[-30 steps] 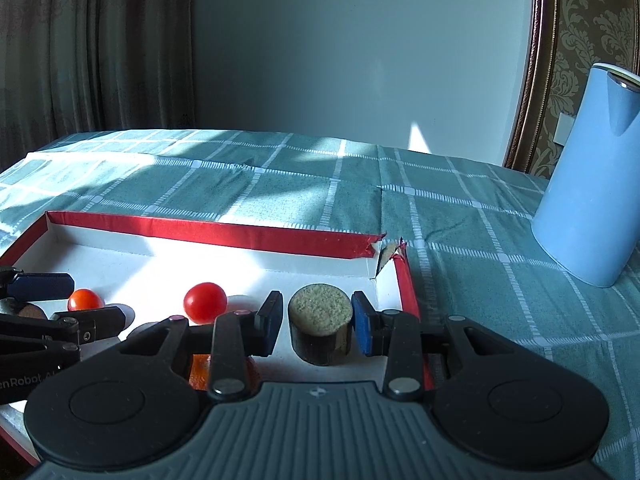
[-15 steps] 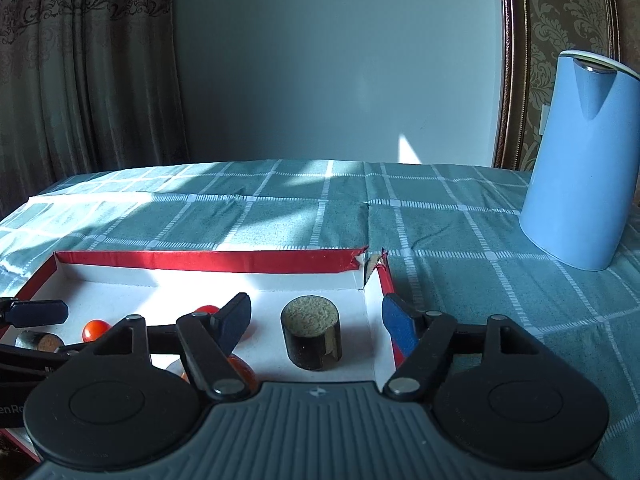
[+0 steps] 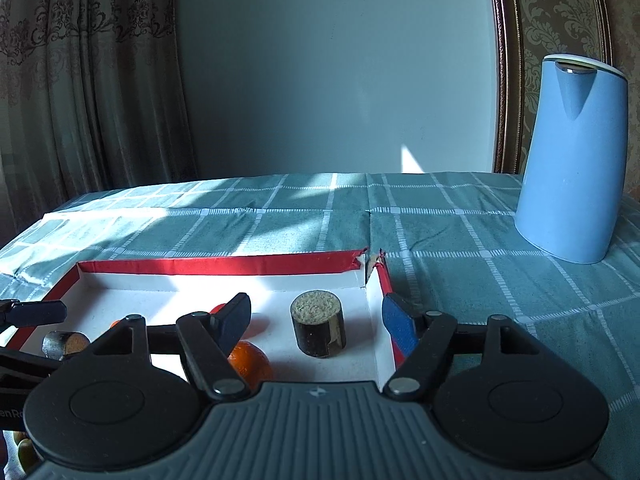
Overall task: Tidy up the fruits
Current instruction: 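Lower the red tomato into the tray and open the left gripper, then move the right gripper to the small brown pear and close on it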
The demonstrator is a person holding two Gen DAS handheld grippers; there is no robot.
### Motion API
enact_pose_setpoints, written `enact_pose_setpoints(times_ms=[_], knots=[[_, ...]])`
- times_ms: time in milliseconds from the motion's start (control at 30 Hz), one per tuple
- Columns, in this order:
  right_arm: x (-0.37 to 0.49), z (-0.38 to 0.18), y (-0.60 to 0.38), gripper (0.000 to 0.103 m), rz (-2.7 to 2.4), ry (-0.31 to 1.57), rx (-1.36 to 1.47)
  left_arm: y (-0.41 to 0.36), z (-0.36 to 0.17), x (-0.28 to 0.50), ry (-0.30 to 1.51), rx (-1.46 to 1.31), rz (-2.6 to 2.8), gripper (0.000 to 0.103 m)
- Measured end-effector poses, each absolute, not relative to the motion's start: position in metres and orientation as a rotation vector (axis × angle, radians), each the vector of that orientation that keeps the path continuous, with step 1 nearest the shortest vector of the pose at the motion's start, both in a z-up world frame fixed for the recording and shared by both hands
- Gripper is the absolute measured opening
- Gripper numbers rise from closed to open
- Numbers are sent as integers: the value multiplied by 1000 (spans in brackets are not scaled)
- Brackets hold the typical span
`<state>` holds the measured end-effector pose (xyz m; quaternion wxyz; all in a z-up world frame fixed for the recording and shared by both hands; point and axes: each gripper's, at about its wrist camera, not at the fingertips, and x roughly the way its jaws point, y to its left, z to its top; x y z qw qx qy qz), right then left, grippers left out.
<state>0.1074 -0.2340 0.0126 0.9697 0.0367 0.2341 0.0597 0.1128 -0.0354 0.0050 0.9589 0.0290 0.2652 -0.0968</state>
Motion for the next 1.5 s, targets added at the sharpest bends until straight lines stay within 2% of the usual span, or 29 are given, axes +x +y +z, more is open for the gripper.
enact_pose_setpoints(times_ms=[600, 833, 1100, 1333, 1433, 1467, 1500], knots=[[33, 21, -233, 72, 248, 400, 110, 21, 5, 38, 493, -16, -163, 101], [0, 9, -217, 72, 385, 432, 42, 43, 1, 6, 467, -40, -169, 101], [-15, -13, -187, 72, 482, 514, -103, 51, -3, 4, 503, -57, -150, 103], [-10, -19, -180, 52, 548, 576, -113, 47, -6, 2, 522, -25, -184, 103], [-10, -22, -172, 40, 556, 597, -156, 50, -5, -2, 515, -36, -207, 103], [-11, -22, -171, 29, 566, 594, -149, 50, -6, -2, 519, -38, -217, 103], [-11, -22, -172, 26, 570, 597, -142, 50, -6, -2, 526, -36, -221, 103]])
